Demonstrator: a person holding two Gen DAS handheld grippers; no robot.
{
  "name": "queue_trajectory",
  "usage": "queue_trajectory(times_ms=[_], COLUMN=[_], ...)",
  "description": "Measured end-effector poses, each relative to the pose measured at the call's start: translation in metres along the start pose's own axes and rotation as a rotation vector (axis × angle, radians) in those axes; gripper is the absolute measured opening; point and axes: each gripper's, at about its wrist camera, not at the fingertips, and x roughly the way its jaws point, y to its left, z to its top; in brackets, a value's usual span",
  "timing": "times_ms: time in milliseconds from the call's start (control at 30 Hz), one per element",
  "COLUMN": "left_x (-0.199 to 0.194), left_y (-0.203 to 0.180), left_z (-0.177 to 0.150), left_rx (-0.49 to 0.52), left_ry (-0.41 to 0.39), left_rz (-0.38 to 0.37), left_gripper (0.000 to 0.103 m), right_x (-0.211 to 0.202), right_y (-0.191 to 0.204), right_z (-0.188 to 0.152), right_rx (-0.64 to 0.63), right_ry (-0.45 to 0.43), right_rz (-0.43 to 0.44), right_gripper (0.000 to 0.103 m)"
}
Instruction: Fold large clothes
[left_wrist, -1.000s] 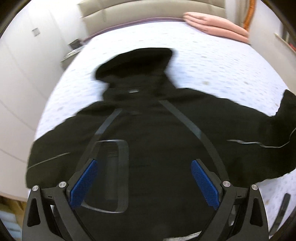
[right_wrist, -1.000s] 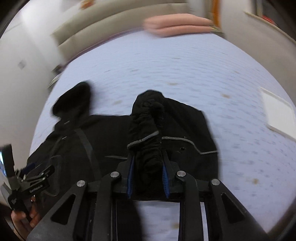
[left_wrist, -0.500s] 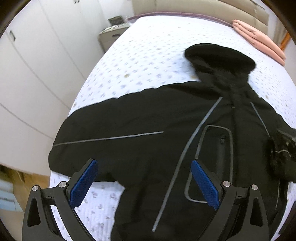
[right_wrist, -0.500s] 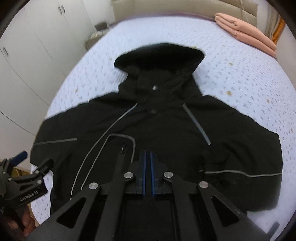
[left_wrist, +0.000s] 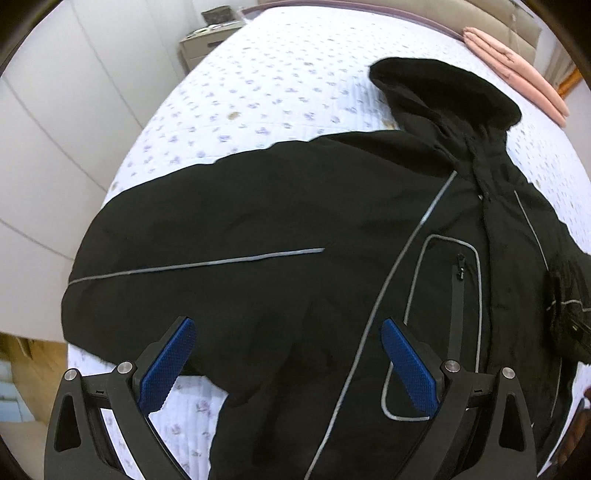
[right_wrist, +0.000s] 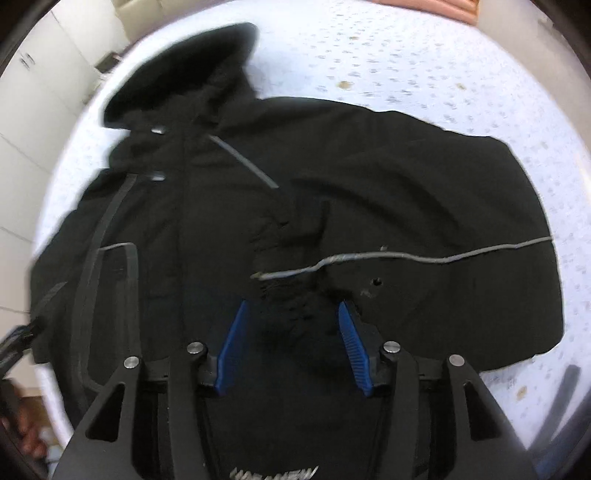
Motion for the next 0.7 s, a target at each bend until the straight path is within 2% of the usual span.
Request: queue_trajectory(times_ms=[100,167,233,367,500,567,700], left_x=[0.002,0.004,0.006,0.004,-0.007,-0.013,-0.025], left_y=[-0.005,-0.005,-0.003,0.001,0.012,0.022,0.044], left_z=[0.0,0.001,0.001,0.001,0.0,0.001,0.003], left_rx=[0.028,0.026,0.013,0.003,-0.003,-0.015,-0.076], left_ry=[-0.006,0.0,0.007,0.001,-0.025,-0.033,-0.057], left_rz=[0.009,0.001,-0.008,-0.012,-0.007,-0.008,0.011], left_gripper=[0.101,0.101,0.101,0.101,0.101,0.101,0.101], right_x=[0.024,0.03,0.028,0.02,-0.022,-0.043,-0.067], right_y=[-0.011,-0.007,0.003,0.015,0.039,0.062,0.141], right_z=[0.003,0.001,0.001,0.004,0.01,0.012,0.013], right_rx=[0.016,-0.008,-0.052,-0.084,-0.114,-0.127,-0.205], right_ry=[0.047,0.057,0.062,0.059,-0.003,-0.016,-0.027], right_rz=[0.007,-0.02,-0.035,-0.054,0.026,0.113,0.301], right_gripper=[0.054,0.052,0.039,0.03,0.029,0.029,0.03])
